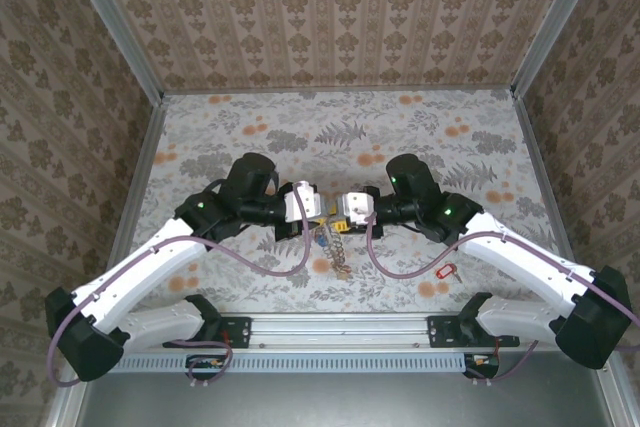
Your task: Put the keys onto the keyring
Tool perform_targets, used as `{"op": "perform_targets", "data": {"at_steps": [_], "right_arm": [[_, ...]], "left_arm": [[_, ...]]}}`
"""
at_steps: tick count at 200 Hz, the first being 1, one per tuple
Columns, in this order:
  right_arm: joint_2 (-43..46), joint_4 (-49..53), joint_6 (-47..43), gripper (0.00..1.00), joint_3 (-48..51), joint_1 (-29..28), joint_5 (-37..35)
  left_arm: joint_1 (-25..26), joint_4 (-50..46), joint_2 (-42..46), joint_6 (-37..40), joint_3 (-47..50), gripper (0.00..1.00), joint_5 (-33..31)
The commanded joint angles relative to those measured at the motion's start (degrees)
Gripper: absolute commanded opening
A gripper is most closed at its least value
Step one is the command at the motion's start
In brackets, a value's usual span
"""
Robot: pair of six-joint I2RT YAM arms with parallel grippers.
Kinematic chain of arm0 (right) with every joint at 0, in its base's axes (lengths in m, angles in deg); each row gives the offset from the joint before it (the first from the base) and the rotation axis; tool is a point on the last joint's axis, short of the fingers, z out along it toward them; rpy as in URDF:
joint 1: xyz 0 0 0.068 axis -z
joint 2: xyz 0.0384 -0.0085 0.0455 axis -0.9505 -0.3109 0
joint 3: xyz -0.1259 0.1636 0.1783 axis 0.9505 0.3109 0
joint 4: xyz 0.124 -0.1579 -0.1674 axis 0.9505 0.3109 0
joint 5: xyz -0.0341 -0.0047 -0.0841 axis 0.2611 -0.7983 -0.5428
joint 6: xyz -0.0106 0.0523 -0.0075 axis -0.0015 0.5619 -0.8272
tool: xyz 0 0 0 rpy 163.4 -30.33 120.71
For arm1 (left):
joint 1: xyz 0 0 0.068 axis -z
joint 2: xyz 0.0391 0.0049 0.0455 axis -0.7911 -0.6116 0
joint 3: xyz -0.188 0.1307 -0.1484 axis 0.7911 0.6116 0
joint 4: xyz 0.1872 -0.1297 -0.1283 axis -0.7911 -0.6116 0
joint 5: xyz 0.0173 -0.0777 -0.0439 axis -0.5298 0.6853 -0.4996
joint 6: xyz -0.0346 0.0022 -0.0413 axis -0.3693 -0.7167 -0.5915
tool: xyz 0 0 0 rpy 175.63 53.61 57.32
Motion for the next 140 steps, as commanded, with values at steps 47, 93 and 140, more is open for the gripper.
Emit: {"op": "perform_targets", "data": {"at_steps": [47,93,140], "right_arm": [[-1.6,-0.2,1.3,0.04,-2.4,-0.4,1.4],[0.9,-12.9,10.5,0.00,2.6,0.4,2.7],[2.6,-46.3,32.6,0.00,12.0,2.4,8.6]], "left_arm": [[0.3,0.7,0.2,1.0,-2.1,0.00,2.5],[0.3,5.9,5.8,-0.5,2.4,0.21,1.9],[0.0,9.5,11.3,-2.7,7.4,0.25,0.8]]}}
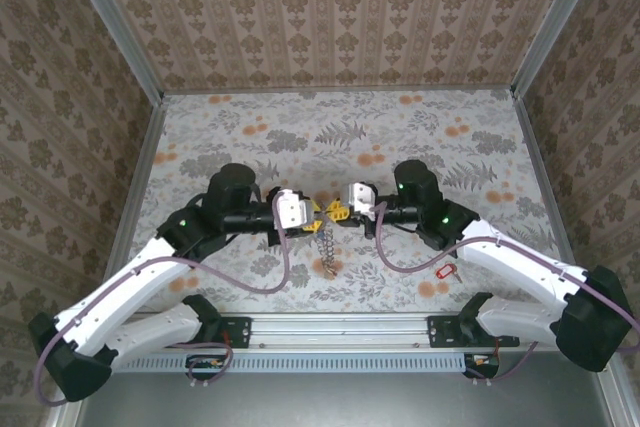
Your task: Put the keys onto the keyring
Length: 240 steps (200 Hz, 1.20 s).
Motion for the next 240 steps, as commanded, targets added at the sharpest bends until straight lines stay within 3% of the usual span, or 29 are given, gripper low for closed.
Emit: {"op": "perform_targets", "data": {"at_steps": [1,63,102,203,240], "right_arm": [[1.8,-23.4,14.2,0.00,2.5,0.6,4.9],[1.8,-31.0,18.5,0.00,4.8,0.7,7.6],[1.8,-31.5,18.3,0.00,4.5,0.7,8.5],[2.0,-25.7,13.2,0.00,3.3,0.5,11.1],[1.6,-25.3,12.5,0.00,3.2,0.4,11.0]], "left_arm": [[0.0,2.9,1.6,-1.8,1.5,0.25,0.4],[-0.7,3.6,3.3,-2.3,0.9,0.31,-3.9],[-1.6,8.1,5.7,-4.5,2.9,0.35,-1.7],[-2.4,8.2,2.3,-5.2,-0.2,0.14,5.1],[-2.2,8.4,2.3,-5.1,-0.5,0.13,7.5]]}}
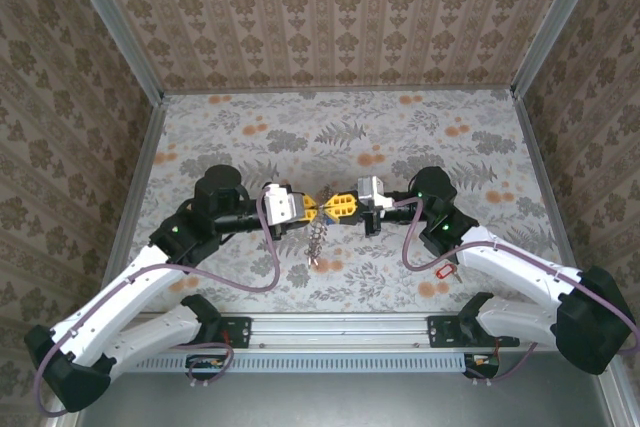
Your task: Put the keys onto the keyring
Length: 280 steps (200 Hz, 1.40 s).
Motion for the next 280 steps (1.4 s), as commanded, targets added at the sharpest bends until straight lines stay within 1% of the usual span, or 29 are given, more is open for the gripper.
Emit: {"op": "perform_targets", "data": {"at_steps": [1,25,39,61,73,87,103,125,155,211,219,232,247,265,280], "right_arm": [[0.9,-0.6,-1.6,0.00,-1.3,-0.1,1.0],[0.7,-0.2,-2.4,0.00,-1.3,-0.2,0.5],[0.8,0.1,-3.0,0.00,-1.1,-0.2,-0.2],[1.1,0.4,-3.7,0.00,-0.8,-0.2,-1.7],[1.2,0.4,-3.9,0.00,-0.8,-0.2,-1.7],[1.1,0.4,-3.8,0.00,-0.7,-0.3,-1.5],[1.1,0.4,-3.8,0.00,-0.5,-0.2,-1.5],[1.1,0.3,-4.0,0.00,0.0,-0.3,-2.2],[1.4,-0.5,-4.1,0.00,0.9,-0.3,-4.5],[2.0,-1.9,-3.8,0.00,2.5,-0.3,-7.0],[2.0,-2.0,-3.9,0.00,2.4,-0.3,-6.9],[1.8,-2.6,-3.3,0.00,2.4,-0.2,-6.5],[1.8,-4.1,-2.4,0.00,2.6,-0.3,-6.4],[1.9,-4.7,-1.9,0.00,2.5,-0.3,-6.3],[2.0,-5.0,-1.8,0.00,2.6,-0.3,-6.3]], "left_arm": [[0.2,1.8,0.1,-0.3,-2.4,0.13,4.8],[0.2,1.9,-0.1,-0.3,-2.5,0.13,5.6],[0.2,2.3,-0.2,-0.6,-2.4,0.18,6.0],[0.3,2.4,-0.4,-1.1,-2.4,0.23,6.7],[0.2,2.3,-0.5,-1.3,-2.4,0.23,7.1],[0.3,2.3,-0.6,-1.4,-2.4,0.19,7.2],[0.3,2.4,-0.9,-1.5,-2.6,0.18,7.2],[0.3,3.1,-1.2,-1.7,-2.7,0.17,7.3],[0.5,3.6,-1.1,-1.8,-2.4,0.24,7.8],[0.7,5.3,-0.1,-2.5,-0.7,0.26,7.5],[0.6,5.4,-0.1,-2.6,-0.6,0.25,7.1],[0.7,5.2,-0.2,-2.5,-0.6,0.19,7.1],[0.7,4.7,-0.4,-2.2,-0.8,0.19,6.8],[0.7,4.4,-0.3,-1.9,-0.4,0.27,5.8],[0.6,4.3,0.3,-1.6,0.3,0.31,4.6]]}}
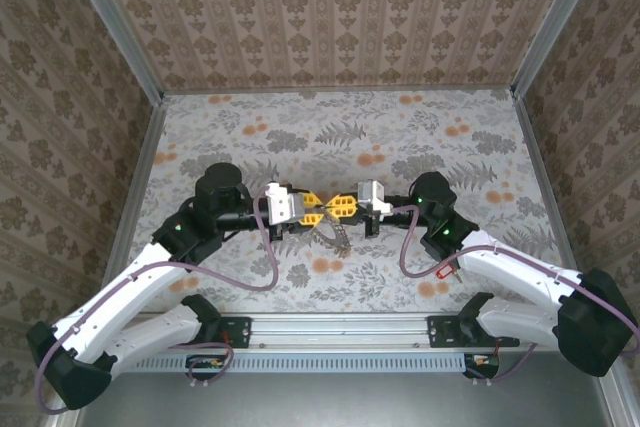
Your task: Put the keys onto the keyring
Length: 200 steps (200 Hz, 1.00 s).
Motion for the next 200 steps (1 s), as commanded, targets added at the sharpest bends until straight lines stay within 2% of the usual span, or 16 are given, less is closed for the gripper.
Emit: {"op": "perform_targets", "data": {"at_steps": [1,30,84,114,164,180,194,200], "right_arm": [[1.1,-4.6,1.0,0.00,0.1,-0.1,-1.1],[1.0,-5.4,1.5,0.00,0.4,-0.1,-1.2],[0.7,-5.8,1.7,0.00,0.2,-0.1,-0.7],[0.5,-5.9,1.8,0.00,0.1,-0.1,-0.3],[-0.1,-5.9,1.8,0.00,-0.3,-0.1,0.7],[-0.1,-5.4,1.7,0.00,-0.3,-0.1,1.0],[-0.1,-4.6,1.2,0.00,-0.3,-0.1,1.0],[0.1,-3.6,0.6,0.00,-0.4,-0.1,1.0]], "left_arm": [[0.3,0.5,1.4,0.1,0.4,0.31,-0.5],[0.3,1.1,2.3,0.2,2.2,0.31,-4.5],[0.3,1.4,2.3,0.1,2.9,0.28,-6.3],[0.3,1.9,1.4,-0.2,2.7,0.21,-5.6],[0.5,2.1,0.0,-0.1,2.2,0.20,-5.5],[0.4,1.6,-0.1,0.2,1.8,0.12,-5.6],[0.4,1.0,-0.1,0.6,1.4,0.00,-5.3],[0.4,0.5,-0.1,0.9,1.2,0.00,-5.4]]}}
